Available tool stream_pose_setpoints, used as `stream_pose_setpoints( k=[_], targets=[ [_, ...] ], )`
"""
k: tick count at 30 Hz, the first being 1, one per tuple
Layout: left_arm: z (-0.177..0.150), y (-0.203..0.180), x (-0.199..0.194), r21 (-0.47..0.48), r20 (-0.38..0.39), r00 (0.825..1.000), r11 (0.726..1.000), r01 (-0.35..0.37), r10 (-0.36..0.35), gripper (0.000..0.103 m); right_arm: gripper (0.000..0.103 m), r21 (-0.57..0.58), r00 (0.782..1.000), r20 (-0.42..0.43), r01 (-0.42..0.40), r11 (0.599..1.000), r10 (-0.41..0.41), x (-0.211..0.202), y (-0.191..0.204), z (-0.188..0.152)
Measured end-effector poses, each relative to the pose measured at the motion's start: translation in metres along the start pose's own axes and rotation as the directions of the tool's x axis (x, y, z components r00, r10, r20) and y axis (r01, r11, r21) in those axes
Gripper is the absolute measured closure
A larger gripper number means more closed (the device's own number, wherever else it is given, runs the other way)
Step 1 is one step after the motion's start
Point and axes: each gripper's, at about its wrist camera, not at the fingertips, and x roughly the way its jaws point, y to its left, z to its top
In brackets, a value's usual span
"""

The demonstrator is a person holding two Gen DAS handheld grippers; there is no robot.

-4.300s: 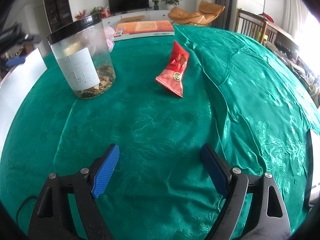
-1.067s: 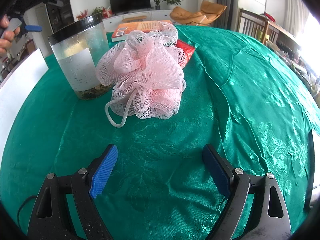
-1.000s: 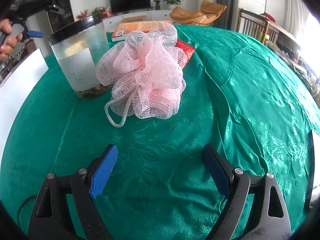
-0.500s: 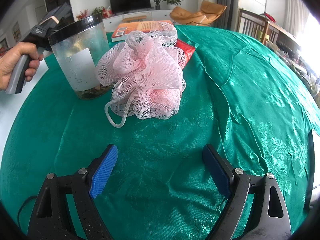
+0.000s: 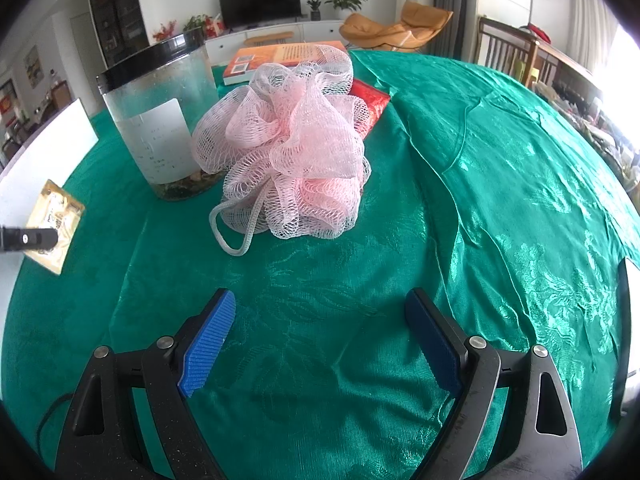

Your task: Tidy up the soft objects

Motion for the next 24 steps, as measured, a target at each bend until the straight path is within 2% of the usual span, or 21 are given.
stream_pose_setpoints(
  k=[1, 3, 5, 9, 11, 15, 17, 24],
  targets=[
    [-0.003, 0.005, -0.008, -0.028, 0.049, 0.998, 0.999, -0.033, 0.034, 0.008, 0.014, 0.001, 1.000, 0.001, -0.001, 1.000, 0.001, 0.000, -0.001, 0.000],
    [-0.009, 0.010, -0.025, -0.062, 0.144, 0.986, 0.995, -0.076, 0.084, 0.005, 0.014, 0.003, 1.000, 0.002, -0.004, 1.000, 0.004, -0.001, -0.002, 0.000],
    [-0.013, 0.007, -0.032, -0.049, 0.181, 0.977, 0.993, -0.105, 0.112, 0.002, 0.014, 0.002, 1.000, 0.001, -0.003, 1.000, 0.003, -0.001, -0.002, 0.000],
    [-0.018, -0.011, -0.018, 0.066, 0.165, 0.977, 0.987, -0.148, 0.136, 0.002, 0.014, 0.002, 1.000, 0.002, -0.003, 1.000, 0.003, -0.001, -0.002, -0.001],
    [-0.017, -0.015, -0.004, 0.093, 0.159, 0.975, 0.981, -0.172, 0.156, 0.002, 0.014, 0.003, 1.000, 0.002, -0.004, 1.000, 0.004, -0.001, -0.002, -0.001],
    [-0.016, -0.012, 0.026, 0.078, 0.110, 0.976, 0.977, -0.198, 0.189, 0.000, 0.014, 0.003, 1.000, 0.002, -0.004, 1.000, 0.004, -0.001, -0.003, -0.001],
    [-0.016, -0.006, 0.028, 0.021, 0.139, 0.978, 0.987, -0.157, 0.153, 0.000, 0.014, 0.003, 1.000, 0.002, -0.004, 1.000, 0.004, -0.001, -0.002, -0.001],
    [-0.020, -0.004, 0.028, 0.010, 0.171, 0.972, 0.986, -0.166, 0.162, 0.000, 0.014, 0.001, 1.000, 0.001, -0.002, 1.000, 0.002, -0.001, -0.003, -0.001]
  ],
)
